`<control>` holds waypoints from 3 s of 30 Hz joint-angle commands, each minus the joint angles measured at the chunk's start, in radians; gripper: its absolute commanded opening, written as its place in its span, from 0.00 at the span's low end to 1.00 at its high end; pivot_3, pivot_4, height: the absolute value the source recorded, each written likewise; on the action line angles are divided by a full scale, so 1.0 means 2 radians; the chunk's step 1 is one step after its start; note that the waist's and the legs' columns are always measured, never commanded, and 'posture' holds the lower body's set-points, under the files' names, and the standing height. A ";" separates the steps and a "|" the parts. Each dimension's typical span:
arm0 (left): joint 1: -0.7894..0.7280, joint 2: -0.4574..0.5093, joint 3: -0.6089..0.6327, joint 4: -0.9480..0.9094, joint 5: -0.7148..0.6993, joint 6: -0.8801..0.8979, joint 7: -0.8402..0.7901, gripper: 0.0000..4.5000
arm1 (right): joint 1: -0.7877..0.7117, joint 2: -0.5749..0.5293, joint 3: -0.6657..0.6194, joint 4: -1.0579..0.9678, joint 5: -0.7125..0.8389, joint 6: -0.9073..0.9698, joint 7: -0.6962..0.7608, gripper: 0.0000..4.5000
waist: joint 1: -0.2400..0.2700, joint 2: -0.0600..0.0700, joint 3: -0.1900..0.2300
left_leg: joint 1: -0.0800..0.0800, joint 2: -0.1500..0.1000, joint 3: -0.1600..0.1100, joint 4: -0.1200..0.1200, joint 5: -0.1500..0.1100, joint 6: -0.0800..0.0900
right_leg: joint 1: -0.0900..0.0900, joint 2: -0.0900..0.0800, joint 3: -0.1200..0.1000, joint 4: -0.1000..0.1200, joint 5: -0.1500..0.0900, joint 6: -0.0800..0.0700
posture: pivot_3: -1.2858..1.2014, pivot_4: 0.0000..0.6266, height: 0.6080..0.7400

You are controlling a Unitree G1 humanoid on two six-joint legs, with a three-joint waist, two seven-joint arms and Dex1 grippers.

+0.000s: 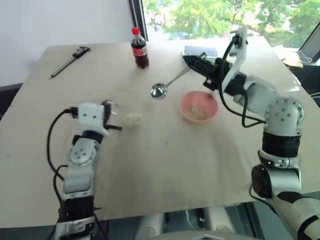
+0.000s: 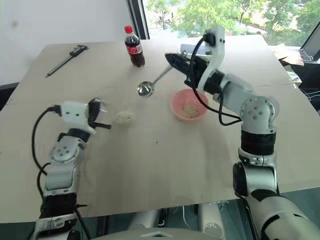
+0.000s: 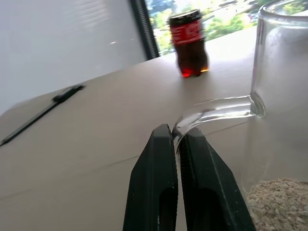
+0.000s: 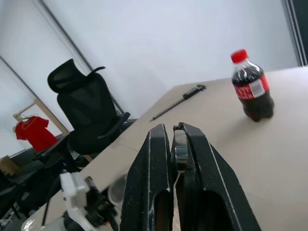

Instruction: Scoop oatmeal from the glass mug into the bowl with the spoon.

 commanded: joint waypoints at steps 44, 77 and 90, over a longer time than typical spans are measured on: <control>-0.097 0.022 -0.133 0.051 0.057 -0.031 -0.103 0.00 | 0.026 0.042 0.090 0.007 -0.201 0.066 0.133 0.00 | 0.001 0.000 0.000 | 0.000 0.000 -0.001 0.001 0.000 0.000 | 0.000 0.000 0.000 0.000 0.000 0.000 | 0.52 0.24 1.00; -0.100 -0.080 -0.111 0.212 0.067 -0.216 0.012 0.00 | -0.136 0.066 -0.326 0.185 -0.107 0.268 -0.100 0.00 | 0.002 0.002 -0.003 | 0.000 -0.001 0.000 0.001 0.000 0.000 | 0.000 -0.001 0.000 0.001 0.000 0.000 | 0.52 0.24 1.00; -0.145 -0.078 -0.114 0.298 0.096 -0.298 0.046 0.00 | -0.152 0.073 -0.386 0.185 -0.078 0.293 -0.144 0.00 | 0.001 0.003 -0.004 | 0.000 -0.001 0.000 0.001 0.000 0.000 | 0.000 -0.001 0.000 0.002 0.000 0.000 | 0.52 0.24 1.00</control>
